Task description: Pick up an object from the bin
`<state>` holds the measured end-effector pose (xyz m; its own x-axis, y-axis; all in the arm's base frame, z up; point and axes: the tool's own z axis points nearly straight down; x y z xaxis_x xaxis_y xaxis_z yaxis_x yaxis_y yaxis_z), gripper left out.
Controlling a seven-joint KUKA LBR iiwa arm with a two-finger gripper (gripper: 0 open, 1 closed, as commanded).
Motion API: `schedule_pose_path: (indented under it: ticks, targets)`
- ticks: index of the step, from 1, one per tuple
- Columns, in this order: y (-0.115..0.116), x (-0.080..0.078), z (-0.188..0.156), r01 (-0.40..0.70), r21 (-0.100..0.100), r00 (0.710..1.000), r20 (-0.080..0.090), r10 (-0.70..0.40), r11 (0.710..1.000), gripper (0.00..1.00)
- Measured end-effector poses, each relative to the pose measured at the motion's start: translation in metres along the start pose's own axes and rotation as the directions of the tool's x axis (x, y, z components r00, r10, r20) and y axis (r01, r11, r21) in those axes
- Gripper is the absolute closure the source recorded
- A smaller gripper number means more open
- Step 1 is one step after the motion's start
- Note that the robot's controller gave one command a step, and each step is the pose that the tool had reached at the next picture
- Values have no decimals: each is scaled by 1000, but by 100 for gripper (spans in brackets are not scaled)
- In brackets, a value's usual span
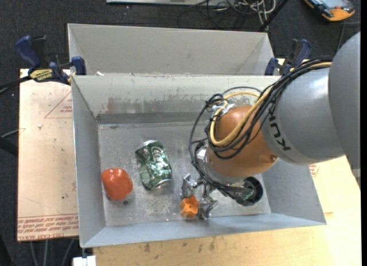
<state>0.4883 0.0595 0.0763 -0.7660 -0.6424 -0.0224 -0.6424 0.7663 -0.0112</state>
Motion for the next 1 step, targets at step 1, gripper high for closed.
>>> schedule_pose_path:
  ticks: [1]
  targets:
    - [0,0,0,0,0,1000,0,0,1000,100]
